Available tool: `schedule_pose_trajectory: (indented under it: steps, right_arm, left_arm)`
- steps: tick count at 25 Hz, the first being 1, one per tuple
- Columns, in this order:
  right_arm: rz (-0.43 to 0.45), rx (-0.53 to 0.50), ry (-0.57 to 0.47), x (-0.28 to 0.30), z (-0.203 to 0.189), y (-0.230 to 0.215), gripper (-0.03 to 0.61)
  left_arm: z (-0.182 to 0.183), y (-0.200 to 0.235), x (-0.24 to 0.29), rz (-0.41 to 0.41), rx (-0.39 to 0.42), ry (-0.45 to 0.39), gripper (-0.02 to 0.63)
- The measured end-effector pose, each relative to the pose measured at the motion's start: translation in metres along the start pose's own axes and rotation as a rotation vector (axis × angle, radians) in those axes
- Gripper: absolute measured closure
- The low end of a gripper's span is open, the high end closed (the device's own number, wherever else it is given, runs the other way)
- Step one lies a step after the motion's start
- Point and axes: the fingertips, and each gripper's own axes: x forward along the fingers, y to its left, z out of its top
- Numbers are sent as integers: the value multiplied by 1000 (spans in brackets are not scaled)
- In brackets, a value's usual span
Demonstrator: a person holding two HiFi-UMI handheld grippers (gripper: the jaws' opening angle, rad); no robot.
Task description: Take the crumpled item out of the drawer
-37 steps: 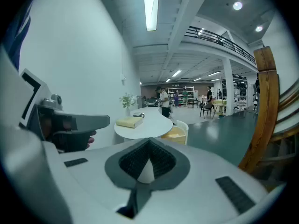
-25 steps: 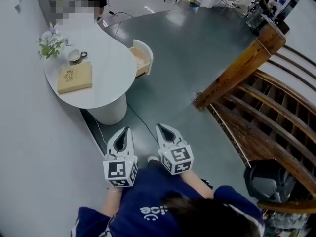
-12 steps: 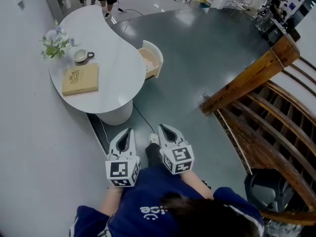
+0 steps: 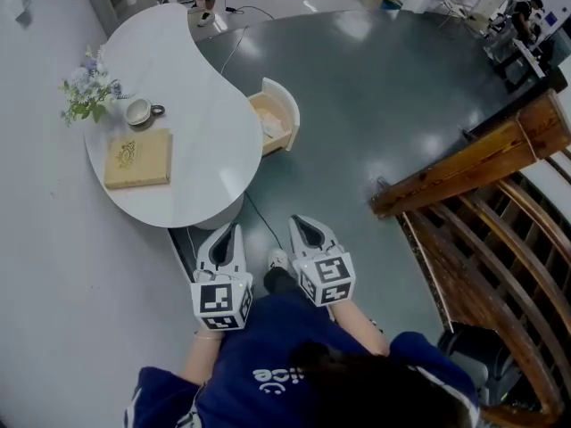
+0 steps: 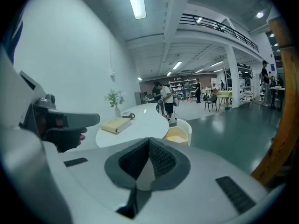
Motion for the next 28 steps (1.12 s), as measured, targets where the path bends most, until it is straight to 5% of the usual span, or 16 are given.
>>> schedule_pose_trajectory:
  steps: [13, 28]
  right_arm:
    - [120, -27, 30, 61, 24, -76, 571]
    - [9, 41, 44, 100, 39, -119, 571]
  left_arm:
    - [21, -30, 94, 27, -7, -9, 609]
    - [42, 3, 170, -45, 7, 8, 609]
